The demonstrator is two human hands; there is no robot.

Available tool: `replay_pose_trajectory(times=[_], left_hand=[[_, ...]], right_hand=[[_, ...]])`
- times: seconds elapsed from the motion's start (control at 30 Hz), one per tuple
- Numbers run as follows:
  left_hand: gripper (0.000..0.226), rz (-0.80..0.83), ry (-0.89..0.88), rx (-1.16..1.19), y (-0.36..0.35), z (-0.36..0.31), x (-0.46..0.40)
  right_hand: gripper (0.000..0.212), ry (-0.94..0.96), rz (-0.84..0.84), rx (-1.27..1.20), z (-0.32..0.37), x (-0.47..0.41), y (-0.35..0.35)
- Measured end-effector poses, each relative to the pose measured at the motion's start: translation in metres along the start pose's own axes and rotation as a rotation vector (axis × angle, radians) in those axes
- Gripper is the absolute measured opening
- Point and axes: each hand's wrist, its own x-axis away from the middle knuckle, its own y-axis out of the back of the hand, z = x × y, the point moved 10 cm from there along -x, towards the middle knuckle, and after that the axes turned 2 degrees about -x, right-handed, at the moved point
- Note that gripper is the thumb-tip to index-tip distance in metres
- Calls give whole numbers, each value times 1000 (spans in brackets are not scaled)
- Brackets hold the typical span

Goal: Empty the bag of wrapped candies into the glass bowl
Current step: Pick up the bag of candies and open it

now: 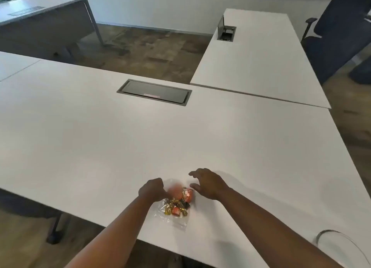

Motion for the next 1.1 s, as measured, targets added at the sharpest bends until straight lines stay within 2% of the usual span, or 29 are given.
replay_pose_trajectory(times=[0.13,0.27,0.37,0.5,0.6,0.73,0.83,0.93,1.0,1.1], left_hand=[[58,84,92,41,-19,11,6],[23,72,101,241,-27,10,2],[30,120,67,496,-28,4,-1],[24,191,15,607,-17,-15,1],[19,200,-50,646,-6,-42,3],[22,171,-125,713,8,-80,5],[24,190,-158,759,13,-105,9],[26,191,-147,782,17,-124,11],[29,197,-133,805,19,-135,13],[27,220,-121,854,20,-155,17]], right_hand=[[53,-161,75,-139,-13,5,-29],[58,-197,129,-161,-12,3,-39],[62,-232,176,-191,-18,1,-35],[59,-255,173,-240,-28,7,-16],[49,-244,104,-273,-34,13,4],[38,-216,9,-451,-36,22,27],[49,-190,2,-503,-35,34,35],[61,-160,-109,-453,-36,47,47],[52,-125,-212,-467,-36,55,58],[18,-136,-386,-586,-48,69,78]])
